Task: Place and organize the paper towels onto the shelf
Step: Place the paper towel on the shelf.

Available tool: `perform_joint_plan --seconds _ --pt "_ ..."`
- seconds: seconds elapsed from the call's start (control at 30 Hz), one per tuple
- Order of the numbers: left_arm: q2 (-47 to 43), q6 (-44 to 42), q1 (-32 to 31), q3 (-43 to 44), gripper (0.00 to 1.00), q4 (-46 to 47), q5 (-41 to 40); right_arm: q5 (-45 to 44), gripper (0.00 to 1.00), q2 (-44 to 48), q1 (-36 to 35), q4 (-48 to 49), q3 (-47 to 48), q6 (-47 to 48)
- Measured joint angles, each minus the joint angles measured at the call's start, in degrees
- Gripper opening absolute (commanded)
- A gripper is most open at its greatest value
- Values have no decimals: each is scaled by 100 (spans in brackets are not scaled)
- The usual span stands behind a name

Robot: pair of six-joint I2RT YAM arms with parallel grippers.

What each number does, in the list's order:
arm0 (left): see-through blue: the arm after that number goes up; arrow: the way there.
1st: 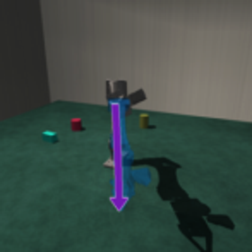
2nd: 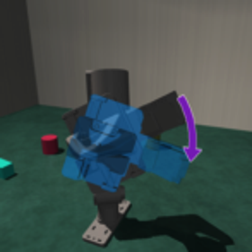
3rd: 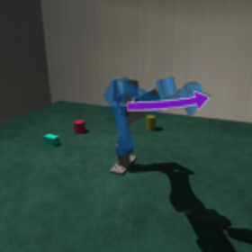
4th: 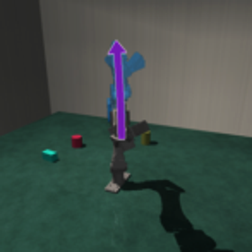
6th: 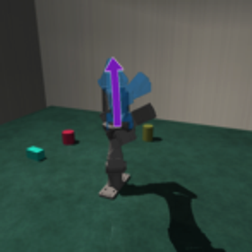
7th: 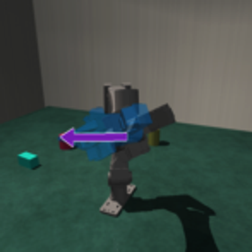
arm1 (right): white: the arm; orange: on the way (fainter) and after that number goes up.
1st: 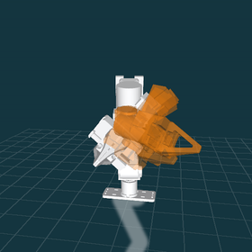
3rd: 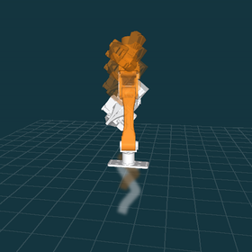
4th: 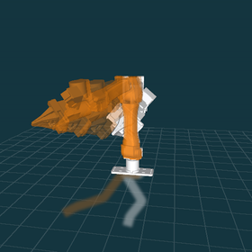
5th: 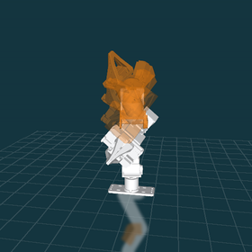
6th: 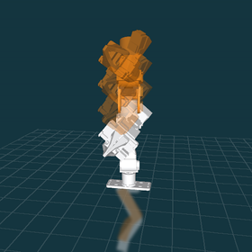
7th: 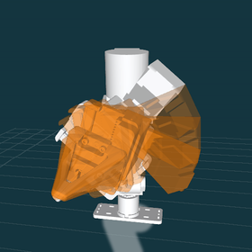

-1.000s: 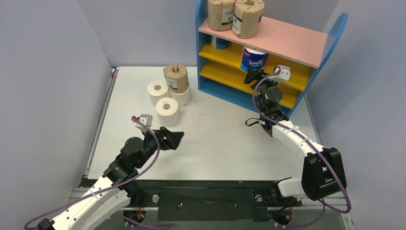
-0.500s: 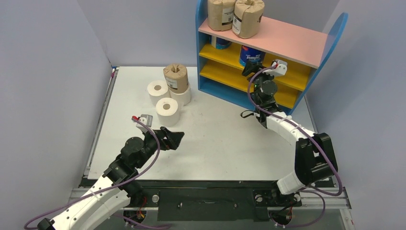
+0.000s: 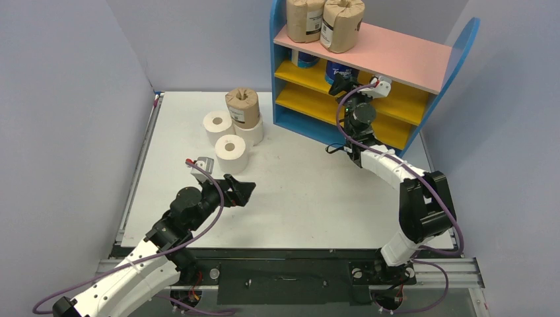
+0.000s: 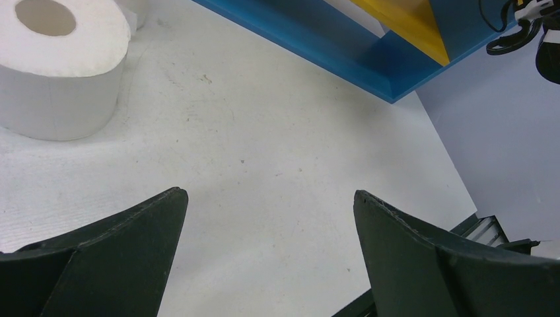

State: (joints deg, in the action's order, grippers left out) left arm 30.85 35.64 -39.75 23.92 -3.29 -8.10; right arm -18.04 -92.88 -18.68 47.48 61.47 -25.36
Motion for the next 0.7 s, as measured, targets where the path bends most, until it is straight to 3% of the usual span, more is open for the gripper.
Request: perform_joint_plan --seconds 0.7 --pt "146 20 0 -9 96 94 109 -330 61 -527 -76 72 610 -238"
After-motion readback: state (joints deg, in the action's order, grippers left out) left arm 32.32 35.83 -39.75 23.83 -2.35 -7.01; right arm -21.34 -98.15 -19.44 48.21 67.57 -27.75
